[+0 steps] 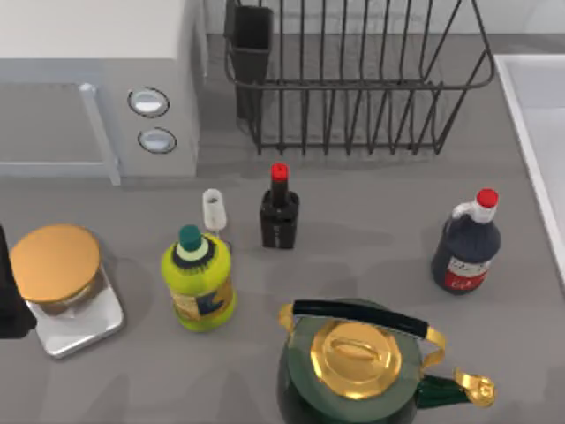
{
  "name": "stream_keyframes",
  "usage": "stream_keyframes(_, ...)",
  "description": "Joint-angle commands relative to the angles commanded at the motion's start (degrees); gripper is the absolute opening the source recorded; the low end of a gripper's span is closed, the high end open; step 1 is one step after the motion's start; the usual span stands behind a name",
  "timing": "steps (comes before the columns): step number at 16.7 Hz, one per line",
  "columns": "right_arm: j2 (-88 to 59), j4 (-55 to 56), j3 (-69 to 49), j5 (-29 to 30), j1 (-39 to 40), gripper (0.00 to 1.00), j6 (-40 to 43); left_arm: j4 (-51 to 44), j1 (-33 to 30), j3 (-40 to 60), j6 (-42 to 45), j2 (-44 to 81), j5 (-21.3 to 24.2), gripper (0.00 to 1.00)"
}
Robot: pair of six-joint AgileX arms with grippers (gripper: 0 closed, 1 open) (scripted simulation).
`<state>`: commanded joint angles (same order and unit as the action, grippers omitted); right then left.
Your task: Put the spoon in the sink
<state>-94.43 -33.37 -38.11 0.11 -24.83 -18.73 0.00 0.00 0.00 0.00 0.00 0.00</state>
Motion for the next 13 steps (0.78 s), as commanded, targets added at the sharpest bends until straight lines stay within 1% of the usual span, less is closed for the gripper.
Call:
stream_keyframes(1,0.0,0.0,0.0,0.0,0.0,0.00,0.0,0.0,0.0,0.0,0.0,0.0,0.0,1.00)
stream_keyframes(2,4.1,-4.2,-2.0,0.6,0.2,0.00,0.0,0.0,0.0,0.0,0.0,0.0,0.0,1.00)
stream_keyframes(4,4.4,-5.2,-2.9,0.6,0.1,0.00,0.0,0.0,0.0,0.0,0.0,0.0,0.0,1.00)
stream_keyframes(6,5.6,-8.5,-5.6,0.6,0.1,0.00,0.1,0.0,0.0,0.0,0.0,0.0,0.0,1.00)
stream_keyframes(11,10.7,-24.4,-14.0,0.6,-0.1,0.00,0.3,0.0,0.0,0.0,0.0,0.0,0.0,1.00)
stream_keyframes(13,12.7,-28.4,-16.7,0.6,-0.1,0.00,0.3,0.0,0.0,0.0,0.0,0.0,0.0,1.00)
